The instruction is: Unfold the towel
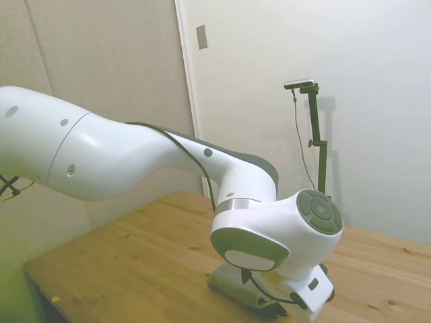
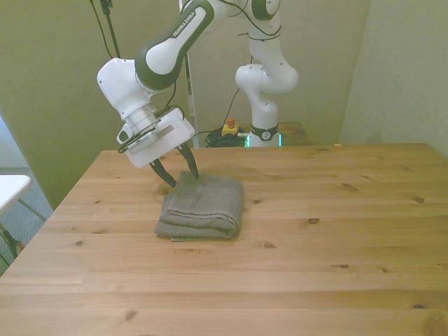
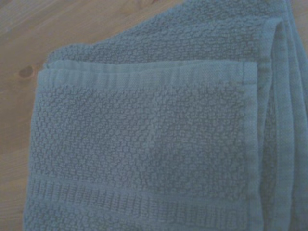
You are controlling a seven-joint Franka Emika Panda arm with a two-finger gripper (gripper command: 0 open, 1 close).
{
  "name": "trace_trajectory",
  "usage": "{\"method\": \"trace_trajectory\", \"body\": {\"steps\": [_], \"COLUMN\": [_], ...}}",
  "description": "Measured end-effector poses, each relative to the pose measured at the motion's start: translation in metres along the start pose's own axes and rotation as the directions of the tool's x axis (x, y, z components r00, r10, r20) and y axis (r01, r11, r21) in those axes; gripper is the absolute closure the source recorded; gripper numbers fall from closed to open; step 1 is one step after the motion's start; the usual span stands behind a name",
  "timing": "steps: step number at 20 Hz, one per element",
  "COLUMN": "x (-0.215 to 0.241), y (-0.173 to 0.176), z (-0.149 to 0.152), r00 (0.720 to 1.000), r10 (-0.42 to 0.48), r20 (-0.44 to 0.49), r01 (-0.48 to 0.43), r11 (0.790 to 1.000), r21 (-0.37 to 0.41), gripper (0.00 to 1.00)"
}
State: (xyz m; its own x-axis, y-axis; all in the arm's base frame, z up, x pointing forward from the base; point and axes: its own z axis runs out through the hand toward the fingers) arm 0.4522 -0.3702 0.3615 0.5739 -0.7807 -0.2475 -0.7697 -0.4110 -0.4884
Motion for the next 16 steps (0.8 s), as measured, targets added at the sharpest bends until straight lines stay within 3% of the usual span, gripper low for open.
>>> {"method": "trace_trajectory", "body": {"steps": [16], "x": [-0.002], "y": [-0.001], "z": [0.01], "r00": [1.0], "r10": [-0.024], "r20": [0.019], "r01": [0.024], "r11": [1.0], "r21": [-0.004], "gripper": [1.0]}}
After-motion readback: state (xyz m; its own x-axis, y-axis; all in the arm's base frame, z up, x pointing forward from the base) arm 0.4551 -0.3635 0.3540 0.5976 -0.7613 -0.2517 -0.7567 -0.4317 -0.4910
